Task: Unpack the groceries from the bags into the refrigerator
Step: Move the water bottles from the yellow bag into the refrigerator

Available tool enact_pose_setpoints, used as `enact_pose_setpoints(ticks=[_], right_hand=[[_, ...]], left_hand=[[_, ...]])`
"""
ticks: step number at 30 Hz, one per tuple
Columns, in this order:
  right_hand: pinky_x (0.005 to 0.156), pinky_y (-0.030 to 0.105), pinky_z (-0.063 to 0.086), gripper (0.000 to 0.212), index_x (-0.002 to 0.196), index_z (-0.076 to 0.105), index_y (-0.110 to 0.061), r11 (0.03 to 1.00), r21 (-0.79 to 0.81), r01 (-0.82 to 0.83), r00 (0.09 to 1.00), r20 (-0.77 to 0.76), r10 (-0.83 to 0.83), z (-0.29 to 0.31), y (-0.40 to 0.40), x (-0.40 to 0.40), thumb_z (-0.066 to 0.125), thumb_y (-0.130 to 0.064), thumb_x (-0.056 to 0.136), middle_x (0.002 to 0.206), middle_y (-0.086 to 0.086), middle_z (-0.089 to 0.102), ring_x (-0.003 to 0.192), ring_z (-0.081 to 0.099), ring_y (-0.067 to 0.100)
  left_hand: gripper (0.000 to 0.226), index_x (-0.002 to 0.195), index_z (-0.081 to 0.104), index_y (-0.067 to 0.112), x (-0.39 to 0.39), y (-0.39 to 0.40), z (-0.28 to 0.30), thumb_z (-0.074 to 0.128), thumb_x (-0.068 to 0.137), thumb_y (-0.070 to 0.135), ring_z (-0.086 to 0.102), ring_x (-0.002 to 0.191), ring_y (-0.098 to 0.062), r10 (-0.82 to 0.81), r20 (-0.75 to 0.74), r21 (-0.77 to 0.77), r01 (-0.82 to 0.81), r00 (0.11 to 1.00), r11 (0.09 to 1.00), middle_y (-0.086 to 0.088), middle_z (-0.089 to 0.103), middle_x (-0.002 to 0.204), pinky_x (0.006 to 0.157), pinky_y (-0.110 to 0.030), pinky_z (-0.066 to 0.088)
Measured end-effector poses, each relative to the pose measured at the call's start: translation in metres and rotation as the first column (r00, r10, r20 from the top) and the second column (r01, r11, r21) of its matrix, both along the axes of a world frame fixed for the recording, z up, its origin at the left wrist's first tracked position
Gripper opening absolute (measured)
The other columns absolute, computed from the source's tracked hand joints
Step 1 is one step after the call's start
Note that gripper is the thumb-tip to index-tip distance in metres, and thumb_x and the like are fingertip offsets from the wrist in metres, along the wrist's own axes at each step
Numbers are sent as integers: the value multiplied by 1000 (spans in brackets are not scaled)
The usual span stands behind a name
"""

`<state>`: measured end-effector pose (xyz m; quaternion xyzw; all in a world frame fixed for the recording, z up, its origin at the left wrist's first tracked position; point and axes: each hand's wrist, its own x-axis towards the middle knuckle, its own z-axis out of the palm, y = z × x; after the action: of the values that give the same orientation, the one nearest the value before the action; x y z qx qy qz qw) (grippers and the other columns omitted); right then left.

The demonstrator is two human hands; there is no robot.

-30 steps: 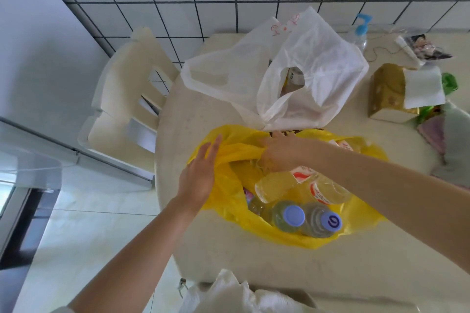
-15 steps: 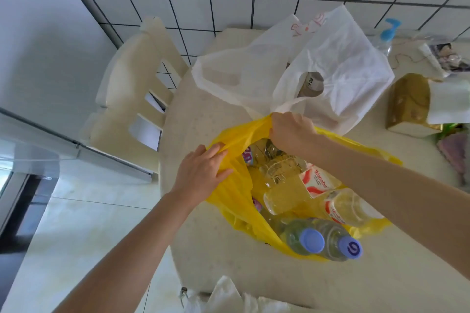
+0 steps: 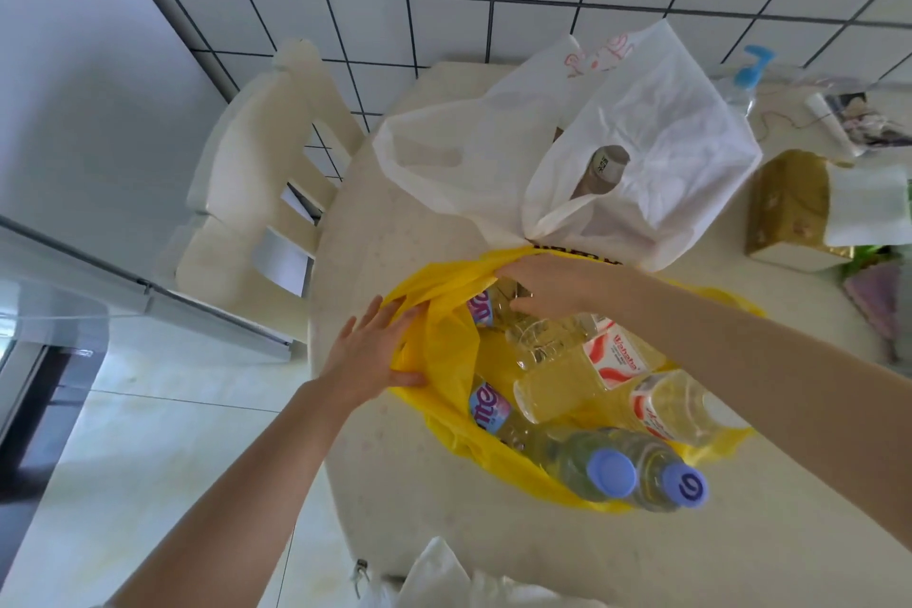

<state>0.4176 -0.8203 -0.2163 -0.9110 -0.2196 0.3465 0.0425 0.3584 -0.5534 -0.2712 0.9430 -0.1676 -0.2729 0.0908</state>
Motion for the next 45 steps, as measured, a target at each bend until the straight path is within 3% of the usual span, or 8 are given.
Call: enact_pose_setpoints(ticks=[4,9,17,23,29,34,37,45], right_hand=[[76,39,52,24,115,57,-21,993,117,4,994,111,-17,29,-14,-25,48,-29,94,100,0,63,84,60,17],[98,33,43,37,130,54,-18,975,204,89,976,177,-127,60,-34,-80,47,-33,98,125,-2,58,112,55,17],[85,7,37,22,113,66,-20,758,584,291,784,308,-539,84,-69,-188,62,-18,91,107,-11,65,94,53,-5],[88,10,41,26,116,63,-18,603,712,359,635,287,-717,54,-70,-256,62,-13,90,112,-9,61,104,57,5],[88,20,46,44,123,55,-21,390,778,493,461,148,-875,10,-61,-286,60,-45,86,120,-10,55,108,56,6],[84,9,41,52,122,52,-28,212,801,559,292,49,-955,-21,-46,-290,78,-27,76,117,-11,53,106,51,-5],[83,12,44,61,120,49,-30,138,816,562,243,-3,-970,-34,-40,-285,84,-24,70,115,-11,55,106,53,2],[73,8,44,67,115,49,-25,-55,788,613,77,-129,-989,-60,-29,-278,89,-24,61,108,-4,61,96,61,6]], left_hand=[[69,140,48,30,-7,-5,18,72,79,51,19,146,-32,30,209,-137,-1,977,991,1,28,157,117,-50,23],[47,111,70,20,-33,-33,36,86,67,23,51,125,-36,12,499,-274,145,867,951,-4,61,126,99,-49,48],[76,142,44,29,-98,-102,54,80,75,25,39,132,-8,-111,45,-562,117,993,819,8,45,142,107,-27,38],[82,141,43,23,-128,-128,34,83,71,32,49,127,-7,-108,100,-675,147,989,723,6,53,138,101,-26,44],[76,134,49,19,-139,-146,25,86,67,22,53,117,-5,85,-18,-746,-70,996,662,8,58,129,96,-15,43],[66,124,53,22,-146,-151,16,87,67,23,57,112,-6,193,-66,-788,-170,979,592,8,62,120,91,-19,47],[65,119,53,29,-148,-151,10,89,64,30,60,102,-5,231,-78,-768,-206,970,607,12,64,111,83,-17,49],[58,103,61,25,-151,-157,-1,92,55,18,55,84,19,326,-79,-756,-270,942,597,28,60,92,73,-1,41]])
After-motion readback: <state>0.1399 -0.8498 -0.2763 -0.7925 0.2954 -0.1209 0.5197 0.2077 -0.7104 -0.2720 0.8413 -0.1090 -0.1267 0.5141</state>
